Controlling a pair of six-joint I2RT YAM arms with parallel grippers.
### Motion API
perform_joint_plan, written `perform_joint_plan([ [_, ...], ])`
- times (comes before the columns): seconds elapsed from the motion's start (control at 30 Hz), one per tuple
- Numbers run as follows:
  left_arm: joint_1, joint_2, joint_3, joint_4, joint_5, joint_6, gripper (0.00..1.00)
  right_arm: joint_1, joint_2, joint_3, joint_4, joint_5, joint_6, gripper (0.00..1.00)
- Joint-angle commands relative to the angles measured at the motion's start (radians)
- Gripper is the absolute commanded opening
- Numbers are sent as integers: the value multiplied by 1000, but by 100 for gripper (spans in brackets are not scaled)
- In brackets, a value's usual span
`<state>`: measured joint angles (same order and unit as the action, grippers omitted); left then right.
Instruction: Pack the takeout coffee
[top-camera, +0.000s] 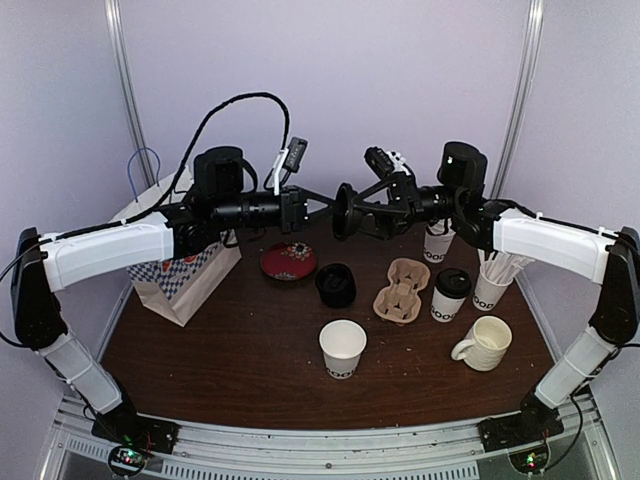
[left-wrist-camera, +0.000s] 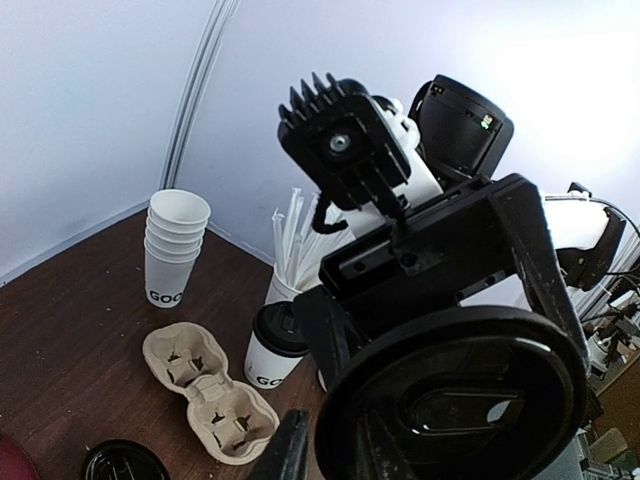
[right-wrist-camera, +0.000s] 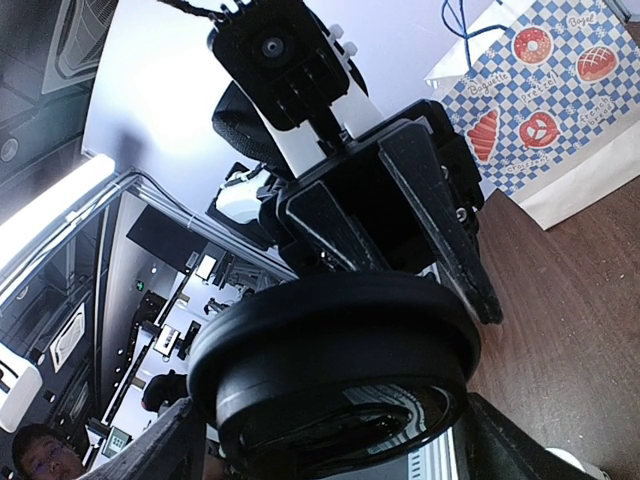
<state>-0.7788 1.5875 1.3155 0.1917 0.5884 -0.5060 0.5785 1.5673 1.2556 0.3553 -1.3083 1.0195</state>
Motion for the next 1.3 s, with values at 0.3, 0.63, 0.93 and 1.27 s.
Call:
perform_joint_plan([
  [0.3,3,-28,11,-128,-123,81,66,-14,-28,20,-388,56,-354,80],
  [0.63,9,-145,51,-598,-399,349,79,35,-3,220,-1170,426,-1145,80],
  [0.93,108,-254,-93,-497,-490,308,80,233,56,346,-1441,819,-1455,83],
  [1.27,181,-349,-159,-474,-543,301,82,397,226,496,-1575,1092,-1563,86],
])
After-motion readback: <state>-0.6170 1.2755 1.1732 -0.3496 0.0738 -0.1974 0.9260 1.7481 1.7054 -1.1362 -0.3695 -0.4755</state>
